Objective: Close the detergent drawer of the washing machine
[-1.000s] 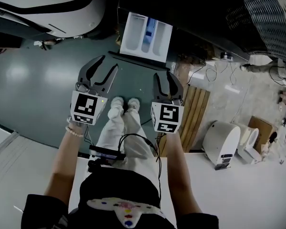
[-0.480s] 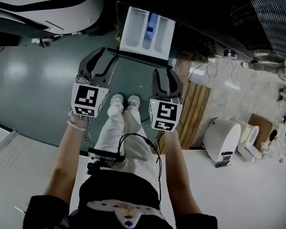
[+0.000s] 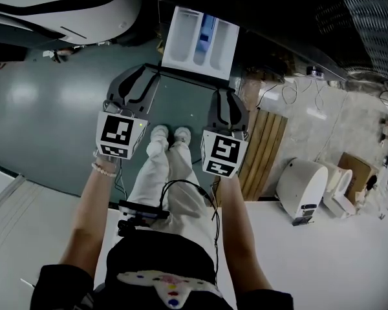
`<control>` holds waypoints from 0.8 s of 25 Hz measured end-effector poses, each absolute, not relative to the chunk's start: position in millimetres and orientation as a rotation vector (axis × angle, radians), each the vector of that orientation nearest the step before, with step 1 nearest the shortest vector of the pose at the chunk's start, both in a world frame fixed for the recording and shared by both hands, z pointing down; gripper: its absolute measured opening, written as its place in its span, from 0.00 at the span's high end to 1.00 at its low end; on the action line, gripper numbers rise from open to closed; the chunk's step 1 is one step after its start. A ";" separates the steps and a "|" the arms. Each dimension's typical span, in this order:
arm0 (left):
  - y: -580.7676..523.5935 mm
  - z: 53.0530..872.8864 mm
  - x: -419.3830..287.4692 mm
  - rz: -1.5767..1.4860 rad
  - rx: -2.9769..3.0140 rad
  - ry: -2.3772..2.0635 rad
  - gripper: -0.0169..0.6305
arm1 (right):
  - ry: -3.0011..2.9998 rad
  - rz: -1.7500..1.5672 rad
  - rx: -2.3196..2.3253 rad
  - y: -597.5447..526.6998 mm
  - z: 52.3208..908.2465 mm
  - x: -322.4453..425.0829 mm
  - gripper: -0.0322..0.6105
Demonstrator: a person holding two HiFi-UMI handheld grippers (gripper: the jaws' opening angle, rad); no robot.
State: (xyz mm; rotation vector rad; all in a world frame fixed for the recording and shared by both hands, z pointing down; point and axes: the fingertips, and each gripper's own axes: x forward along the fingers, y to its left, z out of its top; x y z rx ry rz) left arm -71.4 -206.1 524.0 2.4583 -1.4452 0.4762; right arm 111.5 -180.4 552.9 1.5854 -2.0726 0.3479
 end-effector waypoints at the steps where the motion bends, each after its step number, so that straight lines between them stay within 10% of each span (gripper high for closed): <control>1: -206.1 524.0 -71.2 0.476 2.459 -1.443 0.76 | -2.070 0.350 1.588 -180.0 553.2 111.8 0.80; 20: -222.2 522.4 -73.3 0.501 2.471 -1.474 0.76 | -2.051 0.373 1.607 -194.9 553.3 108.2 0.79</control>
